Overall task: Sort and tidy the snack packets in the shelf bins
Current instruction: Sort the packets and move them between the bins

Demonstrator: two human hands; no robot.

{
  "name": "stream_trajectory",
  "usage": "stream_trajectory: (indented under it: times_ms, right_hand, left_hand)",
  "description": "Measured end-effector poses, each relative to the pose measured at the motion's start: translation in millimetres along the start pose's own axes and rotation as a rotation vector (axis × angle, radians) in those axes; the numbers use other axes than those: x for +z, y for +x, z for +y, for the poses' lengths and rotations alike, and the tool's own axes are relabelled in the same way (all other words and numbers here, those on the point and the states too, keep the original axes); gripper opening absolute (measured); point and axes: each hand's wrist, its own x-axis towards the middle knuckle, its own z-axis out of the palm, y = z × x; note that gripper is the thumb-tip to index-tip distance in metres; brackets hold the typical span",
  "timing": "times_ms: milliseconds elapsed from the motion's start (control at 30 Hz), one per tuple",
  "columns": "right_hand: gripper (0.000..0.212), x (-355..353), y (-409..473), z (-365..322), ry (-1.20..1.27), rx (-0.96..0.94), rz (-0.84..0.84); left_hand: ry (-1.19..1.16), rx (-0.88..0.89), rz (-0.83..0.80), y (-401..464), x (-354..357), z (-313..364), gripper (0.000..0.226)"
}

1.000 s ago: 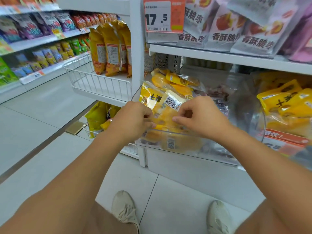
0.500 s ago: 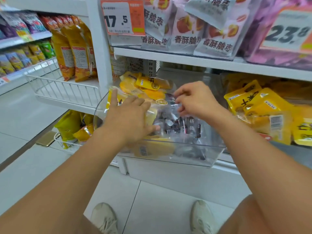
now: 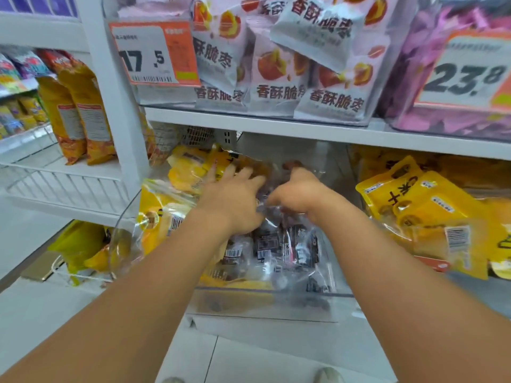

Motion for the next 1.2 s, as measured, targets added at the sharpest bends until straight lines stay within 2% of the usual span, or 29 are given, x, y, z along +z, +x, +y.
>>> stream_trajectory:
  times_ms: [33, 100, 133, 233, 267, 300, 367, 400, 467, 533, 633, 733, 867, 967, 1100, 1200]
  right_hand:
    - [0.047, 0, 2, 0, 0.097, 0.002, -0.003]
    - [0.028, 0, 0, -2, 0.173, -0.011, -0.004]
    - [0.030, 3, -2, -2, 0.224, -0.034, -0.040]
    - [0.056, 13, 0, -2, 0.377, -0.109, -0.242]
    - [0.057, 15, 2, -3, 0.342, -0.149, -0.263]
    - [0.053, 15, 5, -4, 0.247, -0.186, -0.210]
    - [0.043, 6, 13, -6, -0.120, -0.229, 0.051]
    - [0.044, 2, 17, -6, -0.309, -0.233, 0.111]
    - [0.066, -1, 22, -7, -0.518, -0.235, 0.016]
    - [0.086, 0, 23, -10, -0.577, -0.205, -0.110]
    - [0.093, 6, 28, -13, -0.657, -0.244, -0.131]
    - [0.082, 9, 30, -12, -0.716, -0.256, -0.166]
    - [0.055, 7, 28, -9, -0.855, -0.231, -0.038]
    - [0.049, 0, 28, -8, -0.867, -0.185, -0.009]
    - [0.028, 0, 33, -6, -0.832, -0.189, 0.009]
    - [0.033, -2, 34, -9, -0.851, -0.201, -0.052]
  left_hand:
    - [-0.007, -0.007, 0.010, -1, -1, -2, 0.069]
    - [-0.031, -0.032, 0.000, -5, -7, -7, 0.073]
    - [-0.035, -0.047, 0.007, -8, -9, -11, 0.074]
    - [-0.009, -0.090, 0.050, -16, -14, -29, 0.086]
    - [0.018, -0.107, 0.064, -17, -15, -33, 0.091]
    - [0.045, -0.128, 0.069, -16, -16, -36, 0.093]
    - [0.095, -0.160, 0.045, -13, -16, -35, 0.089]
    - [0.123, -0.166, 0.036, -12, -14, -34, 0.085]
    - [0.156, -0.179, 0.050, -10, -10, -31, 0.084]
    - [0.150, -0.207, 0.085, -7, -6, -29, 0.088]
    - [0.107, -0.230, 0.129, -3, -3, -27, 0.091]
    - [0.106, -0.230, 0.147, -1, 0, -28, 0.089]
    - [0.070, -0.232, 0.127, 3, 1, -23, 0.084]
    - [0.055, -0.167, 0.088, 5, 3, -18, 0.073]
    - [0.062, -0.097, 0.025, 2, 1, -18, 0.046]
    - [0.061, -0.097, 0.014, 2, 0, -22, 0.044]
